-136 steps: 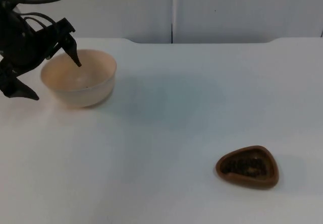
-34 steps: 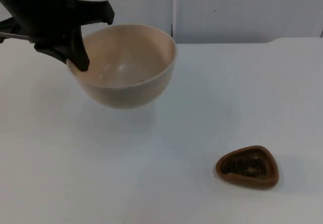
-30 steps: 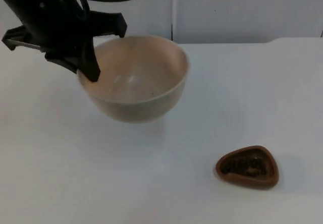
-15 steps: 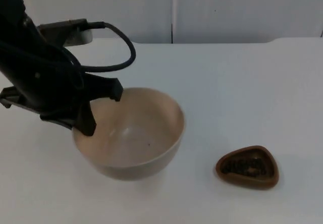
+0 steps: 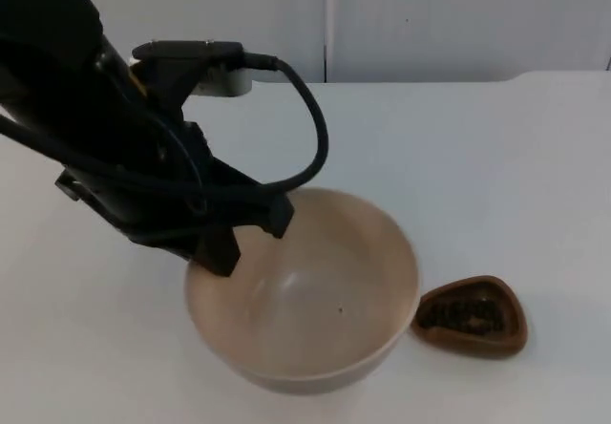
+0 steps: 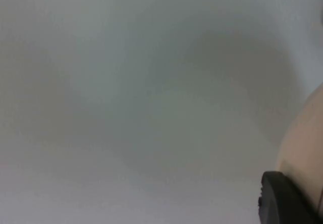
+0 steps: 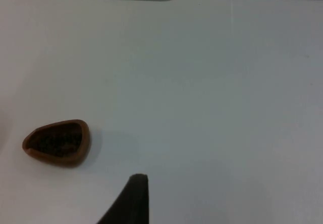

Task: Pick up the bowl with the left hand and pour the coffee beans from the cup into the bowl with the right hand.

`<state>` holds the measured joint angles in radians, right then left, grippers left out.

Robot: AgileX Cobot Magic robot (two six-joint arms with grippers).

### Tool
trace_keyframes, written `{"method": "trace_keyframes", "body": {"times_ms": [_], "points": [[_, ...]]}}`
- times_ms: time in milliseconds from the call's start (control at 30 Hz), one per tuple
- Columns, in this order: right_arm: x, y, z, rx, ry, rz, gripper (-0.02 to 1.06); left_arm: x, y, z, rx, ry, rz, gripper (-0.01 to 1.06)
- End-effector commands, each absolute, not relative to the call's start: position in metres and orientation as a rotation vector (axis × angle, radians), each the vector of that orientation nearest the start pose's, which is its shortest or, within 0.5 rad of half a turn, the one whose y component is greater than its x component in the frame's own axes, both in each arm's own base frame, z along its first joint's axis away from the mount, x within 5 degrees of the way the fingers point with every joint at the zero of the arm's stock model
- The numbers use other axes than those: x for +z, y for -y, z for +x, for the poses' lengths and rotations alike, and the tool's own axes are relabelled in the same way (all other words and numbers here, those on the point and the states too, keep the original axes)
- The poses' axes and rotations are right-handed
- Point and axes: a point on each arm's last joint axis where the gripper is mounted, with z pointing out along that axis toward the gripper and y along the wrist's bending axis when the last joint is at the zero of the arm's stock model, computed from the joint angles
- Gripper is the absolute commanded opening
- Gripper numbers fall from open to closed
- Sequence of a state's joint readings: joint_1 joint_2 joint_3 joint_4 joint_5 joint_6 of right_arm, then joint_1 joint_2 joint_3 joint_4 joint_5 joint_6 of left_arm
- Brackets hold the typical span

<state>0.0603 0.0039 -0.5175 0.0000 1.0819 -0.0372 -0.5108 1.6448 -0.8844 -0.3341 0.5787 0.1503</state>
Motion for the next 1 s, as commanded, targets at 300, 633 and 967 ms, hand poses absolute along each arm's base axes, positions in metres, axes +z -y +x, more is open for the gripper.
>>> {"method": "trace_keyframes", "body": {"times_ms": [300, 633, 967], "points": [[0.280, -0.001, -0.007, 0.027, -2.045, -0.092, 1.05, 0.180, 0.160, 0.256, -0.346, -2.749, 0.554, 0.00], [0.280, -0.002, -0.008, 0.045, -2.045, -0.093, 1.05, 0.165, 0.154, 0.262, -0.252, -2.814, 0.499, 0.00], [0.281, -0.004, -0.008, 0.081, -2.041, -0.095, 1.05, 0.166, 0.160, 0.262, -0.356, -2.828, 0.359, 0.00]]}}
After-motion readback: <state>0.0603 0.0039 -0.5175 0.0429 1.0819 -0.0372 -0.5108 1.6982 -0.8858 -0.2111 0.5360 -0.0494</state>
